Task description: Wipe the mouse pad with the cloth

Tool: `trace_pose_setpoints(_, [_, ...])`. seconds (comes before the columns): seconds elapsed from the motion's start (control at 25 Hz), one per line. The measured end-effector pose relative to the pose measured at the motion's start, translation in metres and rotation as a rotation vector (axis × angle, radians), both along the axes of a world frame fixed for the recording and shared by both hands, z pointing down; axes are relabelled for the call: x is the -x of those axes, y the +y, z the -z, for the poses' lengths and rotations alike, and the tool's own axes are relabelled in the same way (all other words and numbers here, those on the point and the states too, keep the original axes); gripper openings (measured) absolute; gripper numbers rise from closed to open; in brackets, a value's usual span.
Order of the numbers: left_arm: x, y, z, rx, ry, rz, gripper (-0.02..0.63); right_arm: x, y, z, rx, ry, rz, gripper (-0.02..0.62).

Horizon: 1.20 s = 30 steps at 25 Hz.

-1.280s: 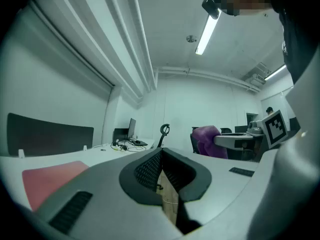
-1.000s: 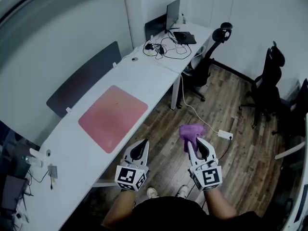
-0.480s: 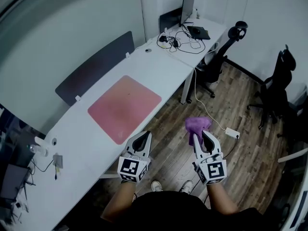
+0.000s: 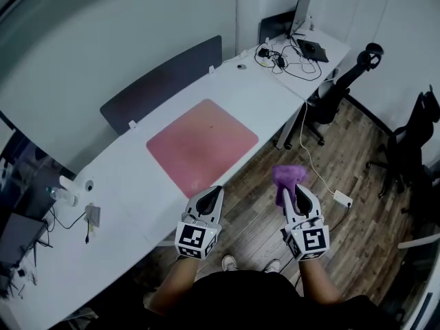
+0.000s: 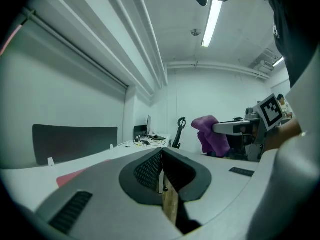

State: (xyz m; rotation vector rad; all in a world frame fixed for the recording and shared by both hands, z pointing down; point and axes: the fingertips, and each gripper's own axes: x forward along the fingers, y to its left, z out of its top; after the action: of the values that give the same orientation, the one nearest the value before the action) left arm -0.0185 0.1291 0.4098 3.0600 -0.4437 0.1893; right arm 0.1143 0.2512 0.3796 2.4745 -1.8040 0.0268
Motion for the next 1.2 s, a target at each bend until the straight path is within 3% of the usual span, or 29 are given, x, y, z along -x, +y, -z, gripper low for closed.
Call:
trace_pose_setpoints(0.4, [0.038,-0.04,-0.014,0.023,-0.015,0.088,0.021,0.025,-0.056,-0.022,0.074,-0.013,0.115,0.083])
trace_pose_setpoints(0.6, [0.057,-0.05,-0.031,0.033,-0.063,0.119,0.021,0.036,-0.079,-0.028,0.085,0.01,0.167,0.083])
trace_pose_setpoints(1.0, [0.063,-0.09,-0.033,0.01,-0.068,0.202,0.021,0.034,-0.132,-0.033,0.092,0.023,0.262,0.087])
trace_pose_setpoints(1.2, [0.063,-0.116,-0.043,0.048,-0.066,0.273,0.021,0.035,-0.178,-0.036,0.088,0.011,0.344,0.089])
